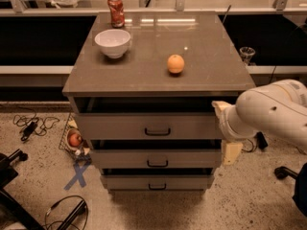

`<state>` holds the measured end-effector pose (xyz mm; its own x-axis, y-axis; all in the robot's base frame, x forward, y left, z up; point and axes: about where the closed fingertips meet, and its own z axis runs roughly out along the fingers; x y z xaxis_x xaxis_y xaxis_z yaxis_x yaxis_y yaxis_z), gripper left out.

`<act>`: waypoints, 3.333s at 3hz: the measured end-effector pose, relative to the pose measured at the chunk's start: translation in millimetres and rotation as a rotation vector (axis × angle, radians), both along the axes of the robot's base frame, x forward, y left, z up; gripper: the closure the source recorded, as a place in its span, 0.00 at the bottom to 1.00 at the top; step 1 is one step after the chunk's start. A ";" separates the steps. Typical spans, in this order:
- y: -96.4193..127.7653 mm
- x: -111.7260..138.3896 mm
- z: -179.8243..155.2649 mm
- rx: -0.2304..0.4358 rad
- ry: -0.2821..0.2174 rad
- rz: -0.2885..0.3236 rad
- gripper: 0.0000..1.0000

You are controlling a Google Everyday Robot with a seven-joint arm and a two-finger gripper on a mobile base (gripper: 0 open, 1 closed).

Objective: Open top drawer

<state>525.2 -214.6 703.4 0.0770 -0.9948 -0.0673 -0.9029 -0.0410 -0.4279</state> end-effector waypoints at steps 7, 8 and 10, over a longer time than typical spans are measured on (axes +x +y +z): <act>15.5 39.2 -55.3 -0.003 0.102 0.034 0.92; 15.5 39.2 -49.8 -0.003 0.102 0.034 1.00; 9.4 16.7 -38.4 -0.002 0.123 0.022 1.00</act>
Offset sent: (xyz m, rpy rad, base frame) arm 0.0501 0.0150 -0.0427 -0.0575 0.0580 0.0676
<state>541.8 -205.2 665.1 0.0900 -0.9930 -0.0759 -0.9474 -0.0618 -0.3141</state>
